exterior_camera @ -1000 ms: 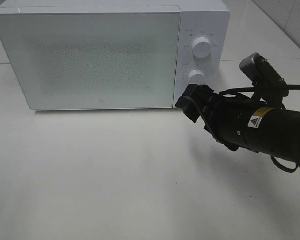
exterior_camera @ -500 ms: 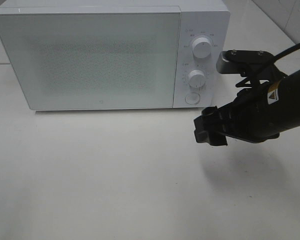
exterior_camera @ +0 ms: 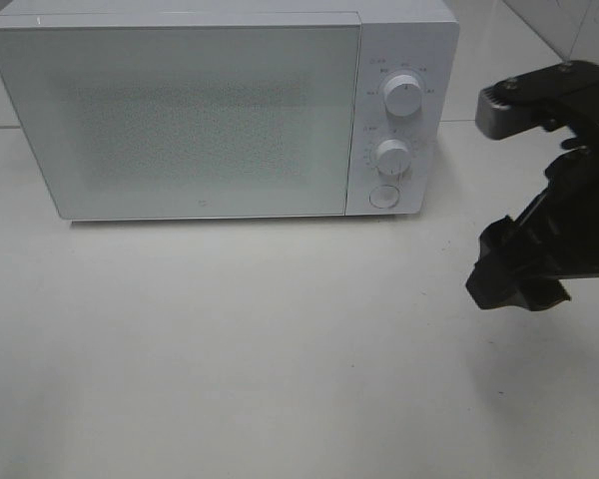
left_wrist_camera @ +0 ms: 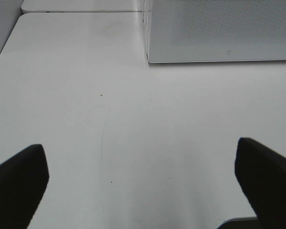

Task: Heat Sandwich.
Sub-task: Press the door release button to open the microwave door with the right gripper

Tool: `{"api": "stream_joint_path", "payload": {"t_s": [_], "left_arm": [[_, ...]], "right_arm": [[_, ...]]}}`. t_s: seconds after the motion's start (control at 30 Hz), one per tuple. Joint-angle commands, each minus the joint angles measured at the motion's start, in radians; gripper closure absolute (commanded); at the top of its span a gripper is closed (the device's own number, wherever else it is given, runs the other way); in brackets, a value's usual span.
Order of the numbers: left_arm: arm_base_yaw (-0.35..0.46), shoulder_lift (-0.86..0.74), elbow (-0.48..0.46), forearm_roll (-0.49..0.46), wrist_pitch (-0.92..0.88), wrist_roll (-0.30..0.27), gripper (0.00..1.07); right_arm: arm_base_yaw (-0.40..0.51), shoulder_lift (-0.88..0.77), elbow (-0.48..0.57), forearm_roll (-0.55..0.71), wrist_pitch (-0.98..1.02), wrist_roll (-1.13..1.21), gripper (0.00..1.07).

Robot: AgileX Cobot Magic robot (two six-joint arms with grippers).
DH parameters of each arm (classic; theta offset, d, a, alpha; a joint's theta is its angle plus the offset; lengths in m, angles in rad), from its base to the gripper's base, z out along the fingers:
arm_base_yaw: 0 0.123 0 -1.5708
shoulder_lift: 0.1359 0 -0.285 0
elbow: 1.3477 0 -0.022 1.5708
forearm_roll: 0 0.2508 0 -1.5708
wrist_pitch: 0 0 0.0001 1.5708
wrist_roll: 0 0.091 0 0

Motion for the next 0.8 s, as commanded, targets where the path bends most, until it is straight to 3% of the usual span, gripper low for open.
{"api": "stream_joint_path", "payload": {"t_s": [0.03, 0.53, 0.67, 0.8], "left_arm": [[0.003, -0.023, 0.003, -0.004, -0.013, -0.001, 0.06], [0.003, -0.023, 0.003, -0.004, -0.013, -0.001, 0.06], [0.003, -0.023, 0.003, -0.004, -0.013, -0.001, 0.06], [0.003, -0.023, 0.003, -0.004, -0.013, -0.001, 0.06]], "right_arm": [[-0.005, -0.062, -0.004, 0.001, 0.039, -0.020, 0.31], [-0.007, -0.443, 0.004, -0.042, 0.268, -0.026, 0.25], [-0.041, -0.552, 0.044, -0.045, 0.295, -0.025, 0.25], [-0.140, -0.678, 0.106, -0.045, 0.320, -0.026, 0.25]]}}
